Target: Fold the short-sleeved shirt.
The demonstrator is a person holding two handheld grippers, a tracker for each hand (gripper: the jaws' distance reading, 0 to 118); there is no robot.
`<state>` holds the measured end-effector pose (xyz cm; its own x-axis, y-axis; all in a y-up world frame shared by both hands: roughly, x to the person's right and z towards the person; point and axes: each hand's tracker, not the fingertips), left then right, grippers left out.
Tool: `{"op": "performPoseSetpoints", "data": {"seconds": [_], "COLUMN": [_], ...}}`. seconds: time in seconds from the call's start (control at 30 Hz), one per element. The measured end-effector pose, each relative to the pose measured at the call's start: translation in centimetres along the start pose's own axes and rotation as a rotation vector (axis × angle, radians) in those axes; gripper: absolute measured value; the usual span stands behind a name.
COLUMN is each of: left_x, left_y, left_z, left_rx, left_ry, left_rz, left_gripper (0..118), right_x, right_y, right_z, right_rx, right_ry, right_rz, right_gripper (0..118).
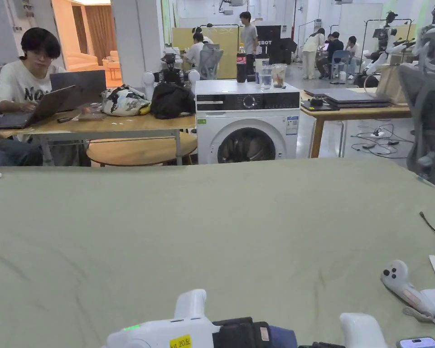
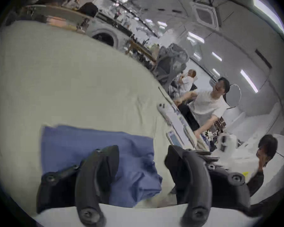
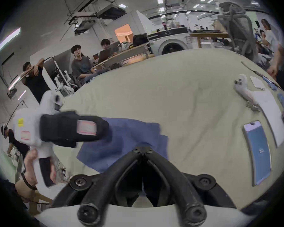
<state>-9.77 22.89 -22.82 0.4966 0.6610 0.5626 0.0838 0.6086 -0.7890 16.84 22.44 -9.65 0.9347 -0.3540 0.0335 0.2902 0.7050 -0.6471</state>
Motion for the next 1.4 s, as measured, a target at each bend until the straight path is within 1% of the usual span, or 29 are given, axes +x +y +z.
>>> {"op": "performPoseSetpoints", "data": {"seconds": [0.13, 0.17, 0.23, 0.27, 0.3, 0.33, 0.37, 0.43, 0.47, 0.53, 0.6, 0.67, 0.73, 0.77, 0.8, 0.83, 0.87, 0.9, 0.93, 0.97, 1.03, 1.1, 1.17, 1.27, 1.33, 1.4], "left_x": [-2.2, -2.9, -4.6, -5.2, -5.9, -6.7, -7.4, -8.7, -9.4, -10.6, -11.7, -12.1, -12.2, -12.1, -11.6, -11.2, -11.1, -11.5, -11.3, -11.3, -11.3, -12.1, -13.3, -16.7, -20.1, -22.8], "left_y": [1.5, 1.7, 1.6, 1.4, 1.1, 0.9, 0.6, 0.0, -0.2, -0.9, -1.7, -2.7, -3.3, -3.4, -3.5, -3.4, -3.3, -3.3, -3.3, -3.2, -2.2, -0.9, 0.1, 1.2, 1.5, 1.9], "left_z": [4.9, 5.6, 6.6, 6.8, 7.1, 7.3, 7.3, 6.5, 5.9, 4.5, 3.2, 1.7, 0.6, 0.2, -0.1, -0.2, 0.0, 0.4, 1.4, 2.1, 4.5, 8.2, 12.4, 19.6, 24.2, 28.2], "left_rx": [0.074, 0.070, 0.053, 0.053, 0.053, 0.053, 0.052, 0.042, 0.027, -0.021, -0.038, -0.060, -0.041, -0.036, -0.043, -0.043, -0.032, -0.035, -0.012, 0.022, 0.078, 0.130, 0.184, 0.256, 0.311, 0.315], "left_ry": [0.073, 0.090, 0.121, 0.135, 0.144, 0.121, 0.103, 0.061, 0.040, -0.008, -0.012, -0.008, -0.112, -0.136, -0.104, -0.031, 0.012, -0.030, -0.074, -0.082, -0.058, -0.001, 0.068, 0.186, 0.275, 0.367], "left_rz": [0.022, 0.025, 0.050, 0.061, 0.081, 0.120, 0.154, 0.226, 0.252, 0.278, 0.297, 0.314, 0.338, 0.367, 0.385, 0.374, 0.355, 0.360, 0.390, 0.418, 0.406, 0.363, 0.353, 0.345, 0.372, 0.408], "left_gripper": [61, 61, 61, 61, 61, 61, 61, 61, 61, 61, 61, 61, 61, 59, 46, 25, 21, 19, 18, 18, 18, 18, 18, 18, 18, 18], "right_x": [-1.9, -2.0, -2.1, -2.0, -2.2, -2.4, -2.7, -3.7, -4.1, -4.5, -4.2, -3.4, -2.8, -2.5, -2.3, -2.1, -1.9, -1.9, -2.0, -2.4, -4.1, -6.7, -9.6, -14.3, -17.7, -21.5], "right_y": [1.4, 1.4, 0.5, -0.2, 0.0, 0.1, -0.2, -0.5, -0.4, -0.3, -0.2, -0.3, -0.4, -0.5, -0.5, -0.5, -0.5, -0.4, -0.2, 0.1, 0.8, 2.5, 4.0, 6.2, 7.3, 8.0], "right_z": [-4.7, -6.0, -9.6, -10.2, -9.2, -8.6, -8.6, -9.0, -9.0, -9.0, -9.0, -9.0, -8.8, -8.8, -8.7, -8.5, -8.3, -7.9, -7.2, -6.4, -5.6, -6.6, -8.3, -12.0, -14.8, -17.8], "right_rx": [-0.097, -0.157, -0.376, -0.366, -0.257, -0.275, -0.277, -0.269, -0.273, -0.282, -0.284, -0.273, -0.258, -0.256, -0.252, -0.246, -0.238, -0.224, -0.199, -0.147, -0.059, -0.056, -0.019, -0.004, 0.001, 0.004], "right_ry": [0.024, 0.004, -0.094, -0.085, -0.059, -0.076, -0.090, -0.135, -0.151, -0.160, -0.156, -0.132, -0.108, -0.100, -0.095, -0.086, -0.072, -0.049, -0.045, -0.016, 0.007, 0.008, 0.031, 0.129, 0.174, 0.210], "right_rz": [0.031, 0.043, 0.132, 0.154, 0.147, 0.128, 0.132, 0.247, 0.264, 0.262, 0.256, 0.218, 0.163, 0.149, 0.139, 0.131, 0.117, 0.082, 0.035, 0.011, 0.068, 0.156, 0.212, 0.233, 0.271, 0.314], "right_gripper": [0, 0, 0, 0, 0, 0, 0, 0, 0, 0, 0, 0, 0, 0, 0, 0, 0, 0, 0, 0, 0, 0, 0, 0, 0, 0]}}
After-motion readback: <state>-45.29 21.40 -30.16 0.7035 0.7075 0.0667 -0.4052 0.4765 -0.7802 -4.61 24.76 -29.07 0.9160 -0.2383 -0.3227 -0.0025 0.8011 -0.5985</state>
